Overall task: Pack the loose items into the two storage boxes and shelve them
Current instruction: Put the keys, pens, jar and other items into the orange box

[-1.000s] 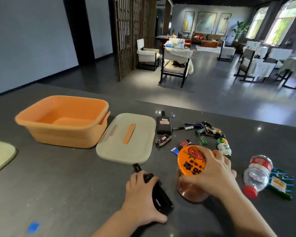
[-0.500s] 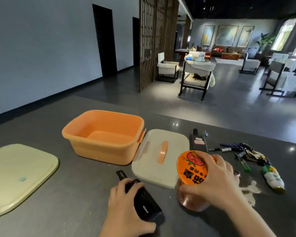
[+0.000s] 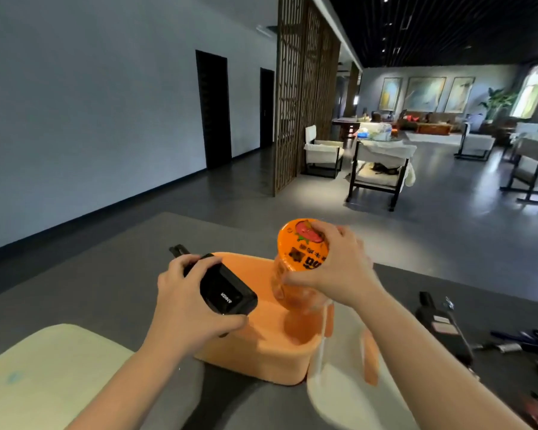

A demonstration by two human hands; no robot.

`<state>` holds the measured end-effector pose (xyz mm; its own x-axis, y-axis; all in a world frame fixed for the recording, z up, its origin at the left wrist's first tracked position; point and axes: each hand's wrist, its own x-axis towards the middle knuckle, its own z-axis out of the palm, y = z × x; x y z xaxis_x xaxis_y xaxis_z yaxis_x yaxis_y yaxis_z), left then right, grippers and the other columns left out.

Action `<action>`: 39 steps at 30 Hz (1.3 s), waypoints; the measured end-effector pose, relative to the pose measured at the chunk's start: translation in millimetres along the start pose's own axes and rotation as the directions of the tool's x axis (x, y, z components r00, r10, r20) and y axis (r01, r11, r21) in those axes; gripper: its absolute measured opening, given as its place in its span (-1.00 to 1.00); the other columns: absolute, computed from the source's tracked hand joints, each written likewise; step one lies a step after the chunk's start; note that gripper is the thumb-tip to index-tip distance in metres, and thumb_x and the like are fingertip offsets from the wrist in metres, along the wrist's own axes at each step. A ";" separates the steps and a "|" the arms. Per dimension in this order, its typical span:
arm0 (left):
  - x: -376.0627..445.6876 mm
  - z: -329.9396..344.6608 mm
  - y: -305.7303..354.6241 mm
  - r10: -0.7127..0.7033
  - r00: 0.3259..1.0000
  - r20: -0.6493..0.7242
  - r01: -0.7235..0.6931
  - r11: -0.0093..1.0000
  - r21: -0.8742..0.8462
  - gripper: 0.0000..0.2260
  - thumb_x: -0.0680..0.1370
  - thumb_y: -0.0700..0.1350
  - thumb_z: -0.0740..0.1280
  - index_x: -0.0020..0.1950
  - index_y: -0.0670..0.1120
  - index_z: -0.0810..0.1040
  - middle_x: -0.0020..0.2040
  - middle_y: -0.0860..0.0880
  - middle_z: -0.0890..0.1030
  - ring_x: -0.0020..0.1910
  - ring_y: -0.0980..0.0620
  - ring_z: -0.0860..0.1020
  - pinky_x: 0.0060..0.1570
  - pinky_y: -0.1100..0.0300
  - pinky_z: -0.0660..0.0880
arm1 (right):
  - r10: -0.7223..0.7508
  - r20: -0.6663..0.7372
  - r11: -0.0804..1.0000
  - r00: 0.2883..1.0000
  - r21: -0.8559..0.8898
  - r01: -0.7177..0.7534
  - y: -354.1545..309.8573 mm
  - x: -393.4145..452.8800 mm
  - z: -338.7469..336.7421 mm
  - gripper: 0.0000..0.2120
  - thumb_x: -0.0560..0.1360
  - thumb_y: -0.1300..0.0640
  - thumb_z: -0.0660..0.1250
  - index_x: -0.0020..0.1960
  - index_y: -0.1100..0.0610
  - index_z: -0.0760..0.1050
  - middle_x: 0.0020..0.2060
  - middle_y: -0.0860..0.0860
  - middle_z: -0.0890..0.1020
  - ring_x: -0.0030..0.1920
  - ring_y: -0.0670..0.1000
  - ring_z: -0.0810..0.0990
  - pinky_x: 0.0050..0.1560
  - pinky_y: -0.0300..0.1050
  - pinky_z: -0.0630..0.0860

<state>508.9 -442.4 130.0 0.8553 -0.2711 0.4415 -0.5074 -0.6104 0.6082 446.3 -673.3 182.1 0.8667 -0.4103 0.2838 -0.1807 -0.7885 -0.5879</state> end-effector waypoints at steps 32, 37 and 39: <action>117.0 106.2 -89.2 -0.280 0.312 0.908 -0.400 0.828 0.393 -0.17 0.28 0.03 0.56 0.39 0.32 0.16 0.40 0.04 0.08 0.40 -0.12 0.16 0.34 -0.04 0.29 | 0.017 0.271 0.925 0.962 -0.370 0.088 59.0 19.3 132.9 -0.12 0.33 -0.39 0.25 0.52 -0.14 -0.04 0.51 -0.07 0.11 0.52 0.04 0.06 0.51 0.06 0.06; 122.6 97.7 -101.3 -0.199 0.309 0.930 -0.539 0.769 0.343 -0.14 0.31 -0.09 0.56 0.41 0.33 0.15 0.48 0.06 0.08 0.46 -0.10 0.13 0.40 -0.12 0.26 | 0.017 0.270 0.930 0.963 -0.357 0.084 57.0 19.2 132.7 -0.14 0.34 -0.36 0.25 0.51 -0.14 -0.03 0.50 -0.08 0.12 0.51 0.04 0.07 0.51 0.08 0.09; 124.1 94.1 -103.2 -0.128 0.338 0.933 -0.576 0.756 0.312 -0.19 0.33 -0.06 0.55 0.42 0.31 0.18 0.49 0.07 0.16 0.45 -0.08 0.17 0.40 -0.13 0.24 | 0.018 0.272 0.927 0.962 -0.365 0.086 56.5 19.8 132.5 -0.14 0.34 -0.36 0.25 0.51 -0.14 -0.02 0.51 -0.07 0.12 0.52 0.04 0.06 0.51 0.08 0.10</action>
<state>677.3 -483.2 60.0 0.4511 -0.7077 -0.5437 -0.8433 -0.5375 0.0001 514.9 -665.2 54.1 0.9571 -0.2842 0.0571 -0.2626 -0.9334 -0.2444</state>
